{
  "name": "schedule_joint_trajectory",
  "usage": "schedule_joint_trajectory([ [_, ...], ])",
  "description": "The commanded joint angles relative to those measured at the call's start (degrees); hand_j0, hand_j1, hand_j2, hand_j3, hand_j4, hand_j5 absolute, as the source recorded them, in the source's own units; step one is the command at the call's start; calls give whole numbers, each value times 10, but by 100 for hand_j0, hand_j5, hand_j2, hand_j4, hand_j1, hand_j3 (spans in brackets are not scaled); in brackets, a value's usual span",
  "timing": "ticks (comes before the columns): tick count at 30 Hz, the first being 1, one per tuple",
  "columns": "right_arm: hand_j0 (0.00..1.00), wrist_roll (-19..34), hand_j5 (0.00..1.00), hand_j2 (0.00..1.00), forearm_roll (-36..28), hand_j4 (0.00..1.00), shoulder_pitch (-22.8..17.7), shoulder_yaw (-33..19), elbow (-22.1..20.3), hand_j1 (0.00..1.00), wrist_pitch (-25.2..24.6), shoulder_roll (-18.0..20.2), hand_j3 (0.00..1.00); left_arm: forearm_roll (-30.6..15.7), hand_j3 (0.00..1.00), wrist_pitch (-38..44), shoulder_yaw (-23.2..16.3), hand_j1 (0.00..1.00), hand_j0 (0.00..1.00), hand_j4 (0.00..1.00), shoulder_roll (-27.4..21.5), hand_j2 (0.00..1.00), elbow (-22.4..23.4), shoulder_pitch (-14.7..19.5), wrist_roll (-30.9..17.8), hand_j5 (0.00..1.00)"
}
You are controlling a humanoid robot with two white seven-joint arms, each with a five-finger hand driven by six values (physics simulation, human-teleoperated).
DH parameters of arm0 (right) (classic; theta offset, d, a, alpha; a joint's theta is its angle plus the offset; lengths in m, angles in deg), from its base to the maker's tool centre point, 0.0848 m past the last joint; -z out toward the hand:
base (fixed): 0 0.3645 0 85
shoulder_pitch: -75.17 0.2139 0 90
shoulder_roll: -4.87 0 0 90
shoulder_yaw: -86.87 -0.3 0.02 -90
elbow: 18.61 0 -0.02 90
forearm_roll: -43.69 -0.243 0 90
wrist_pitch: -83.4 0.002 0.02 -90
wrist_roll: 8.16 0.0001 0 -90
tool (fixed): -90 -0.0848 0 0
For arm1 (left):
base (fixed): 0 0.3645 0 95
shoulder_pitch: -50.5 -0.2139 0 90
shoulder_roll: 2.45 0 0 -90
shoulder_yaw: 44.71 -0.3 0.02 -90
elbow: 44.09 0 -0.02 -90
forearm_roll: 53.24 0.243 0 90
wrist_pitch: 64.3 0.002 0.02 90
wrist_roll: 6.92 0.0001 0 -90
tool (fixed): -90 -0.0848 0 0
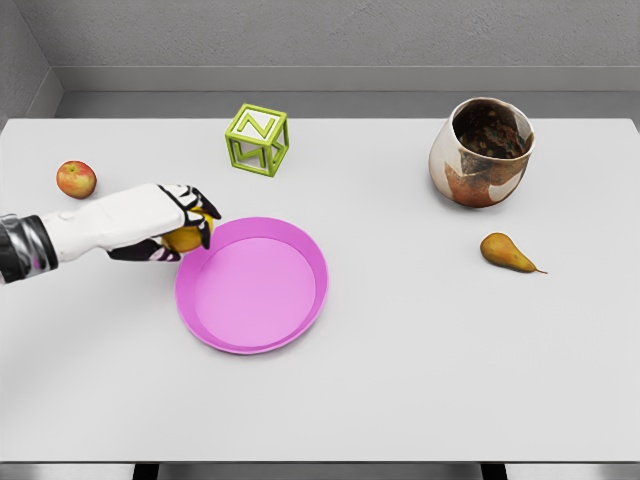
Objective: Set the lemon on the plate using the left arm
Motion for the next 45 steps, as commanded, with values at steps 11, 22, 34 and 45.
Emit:
schedule_joint_trajectory([
  [11,100,0,100,100,0,100,0,0,0,100,0,0,100,1,46,1,-12,46,46,46,3,46,-21,-1,2,46],
  [22,100,0,100,100,0,100,0,0,0,100,0,0,100,0,46,-4,-28,46,46,46,16,46,-33,0,3,46],
  [34,100,0,100,100,0,100,0,0,0,100,0,0,100,1,100,-4,-30,100,100,100,18,100,-33,-2,3,100],
  [45,100,0,100,100,0,100,0,0,0,100,0,0,100,-78,100,-109,-10,100,100,100,-4,100,-31,-2,36,100],
])
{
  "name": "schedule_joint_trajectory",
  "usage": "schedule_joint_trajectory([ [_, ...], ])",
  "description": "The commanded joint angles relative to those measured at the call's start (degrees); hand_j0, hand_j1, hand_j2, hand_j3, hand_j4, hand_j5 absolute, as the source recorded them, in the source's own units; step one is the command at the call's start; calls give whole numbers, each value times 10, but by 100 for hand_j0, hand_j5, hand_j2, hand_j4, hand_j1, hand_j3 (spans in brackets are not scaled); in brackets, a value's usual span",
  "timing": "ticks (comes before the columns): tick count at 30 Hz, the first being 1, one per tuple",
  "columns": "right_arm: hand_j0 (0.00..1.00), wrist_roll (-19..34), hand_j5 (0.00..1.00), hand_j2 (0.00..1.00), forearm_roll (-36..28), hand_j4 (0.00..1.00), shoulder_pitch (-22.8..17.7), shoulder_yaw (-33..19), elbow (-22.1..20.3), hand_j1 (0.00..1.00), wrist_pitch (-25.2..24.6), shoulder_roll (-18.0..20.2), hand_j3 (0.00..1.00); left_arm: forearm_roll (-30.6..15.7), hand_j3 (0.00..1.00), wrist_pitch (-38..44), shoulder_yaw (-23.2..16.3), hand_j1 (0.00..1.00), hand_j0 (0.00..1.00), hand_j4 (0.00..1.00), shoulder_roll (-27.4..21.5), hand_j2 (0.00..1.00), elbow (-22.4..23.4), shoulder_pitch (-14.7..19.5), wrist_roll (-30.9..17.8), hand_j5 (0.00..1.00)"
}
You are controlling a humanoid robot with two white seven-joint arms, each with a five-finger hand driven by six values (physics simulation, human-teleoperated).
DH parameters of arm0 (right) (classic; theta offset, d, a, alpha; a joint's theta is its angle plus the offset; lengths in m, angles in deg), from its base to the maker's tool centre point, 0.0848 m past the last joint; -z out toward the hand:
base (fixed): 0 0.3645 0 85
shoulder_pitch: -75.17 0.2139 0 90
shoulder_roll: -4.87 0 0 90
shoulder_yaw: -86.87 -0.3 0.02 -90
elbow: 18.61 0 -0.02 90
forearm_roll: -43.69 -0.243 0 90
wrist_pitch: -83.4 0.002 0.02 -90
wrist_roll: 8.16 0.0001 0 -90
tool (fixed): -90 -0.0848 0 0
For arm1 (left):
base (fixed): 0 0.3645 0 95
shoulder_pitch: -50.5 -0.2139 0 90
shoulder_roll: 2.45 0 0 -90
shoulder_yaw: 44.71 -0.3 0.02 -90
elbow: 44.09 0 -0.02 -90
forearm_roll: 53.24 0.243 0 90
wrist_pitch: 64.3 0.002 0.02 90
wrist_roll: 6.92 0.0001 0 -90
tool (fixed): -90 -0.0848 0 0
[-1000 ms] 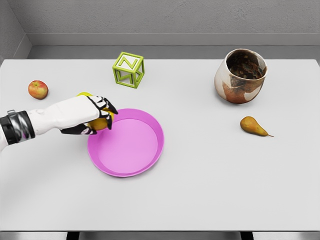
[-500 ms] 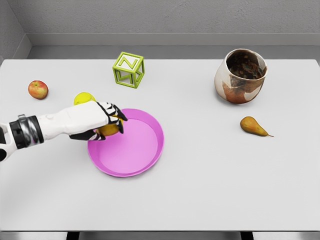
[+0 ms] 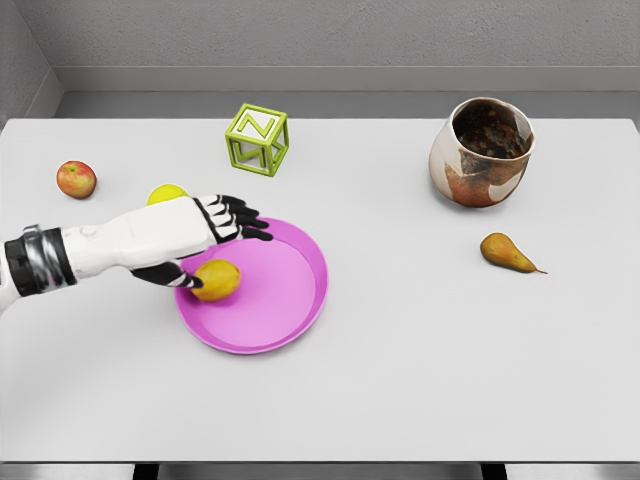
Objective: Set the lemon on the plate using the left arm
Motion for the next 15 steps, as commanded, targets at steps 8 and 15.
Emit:
schedule_joint_trajectory([
  [8,100,0,100,100,0,100,0,0,0,100,0,0,100,-98,100,-27,100,100,100,100,-58,100,72,-83,7,100],
  [15,100,0,100,100,0,100,0,0,0,100,0,0,100,-98,100,-27,109,100,100,100,-66,100,81,-96,7,100],
])
